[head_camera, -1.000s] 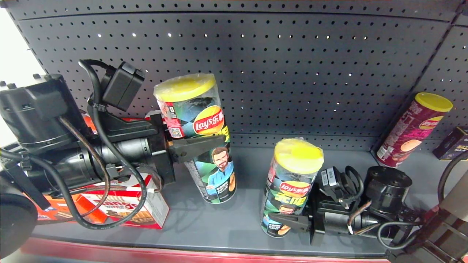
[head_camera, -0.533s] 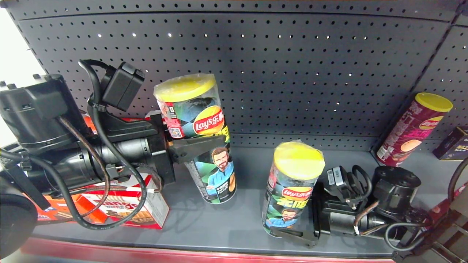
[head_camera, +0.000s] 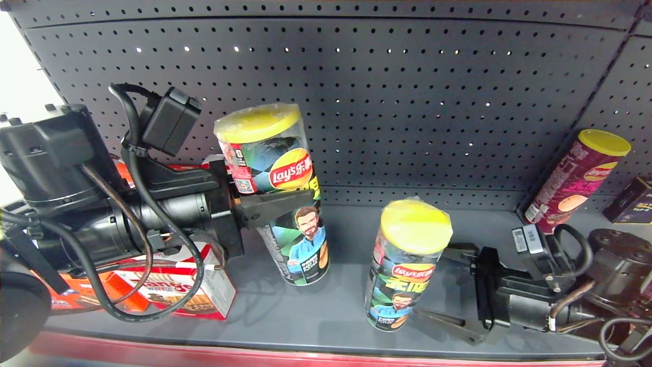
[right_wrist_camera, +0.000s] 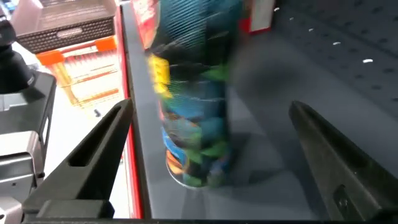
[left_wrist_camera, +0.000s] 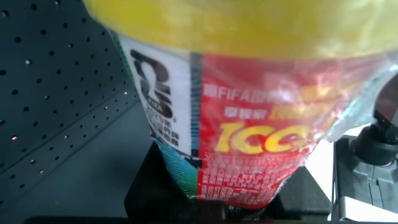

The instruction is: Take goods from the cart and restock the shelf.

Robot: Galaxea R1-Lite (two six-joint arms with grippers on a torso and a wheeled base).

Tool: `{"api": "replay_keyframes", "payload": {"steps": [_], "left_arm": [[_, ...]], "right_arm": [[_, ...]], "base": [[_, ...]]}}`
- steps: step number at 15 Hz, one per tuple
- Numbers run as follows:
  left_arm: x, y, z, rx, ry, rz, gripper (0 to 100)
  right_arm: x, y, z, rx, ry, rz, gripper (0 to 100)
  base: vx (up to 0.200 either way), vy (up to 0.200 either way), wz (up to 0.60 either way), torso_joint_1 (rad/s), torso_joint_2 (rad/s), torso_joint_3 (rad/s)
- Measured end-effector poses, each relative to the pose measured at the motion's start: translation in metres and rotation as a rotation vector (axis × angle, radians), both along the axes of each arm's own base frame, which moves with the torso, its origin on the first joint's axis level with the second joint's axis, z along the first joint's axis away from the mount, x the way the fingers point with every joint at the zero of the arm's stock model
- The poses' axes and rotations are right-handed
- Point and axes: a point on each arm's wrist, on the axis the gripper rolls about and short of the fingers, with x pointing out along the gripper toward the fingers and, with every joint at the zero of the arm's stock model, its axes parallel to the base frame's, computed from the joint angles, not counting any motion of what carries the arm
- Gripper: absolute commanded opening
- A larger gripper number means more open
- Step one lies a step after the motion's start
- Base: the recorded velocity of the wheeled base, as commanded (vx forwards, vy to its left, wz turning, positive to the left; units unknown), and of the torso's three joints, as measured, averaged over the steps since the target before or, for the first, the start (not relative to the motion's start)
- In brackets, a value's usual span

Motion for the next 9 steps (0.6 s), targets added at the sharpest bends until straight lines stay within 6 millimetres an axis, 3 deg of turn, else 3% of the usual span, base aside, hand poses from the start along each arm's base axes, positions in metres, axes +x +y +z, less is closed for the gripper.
{"api": "replay_keyframes", "payload": {"steps": [9], "left_arm": [[-0.001, 0.000, 0.000, -0.001, -0.001, 0.002, 0]], "right_arm": [[-0.046, -0.035, 0.029, 0.047, -0.115, -0.072, 100]], "base": [[0.000, 0.000, 0.00, 0.000, 0.00, 0.000]]}}
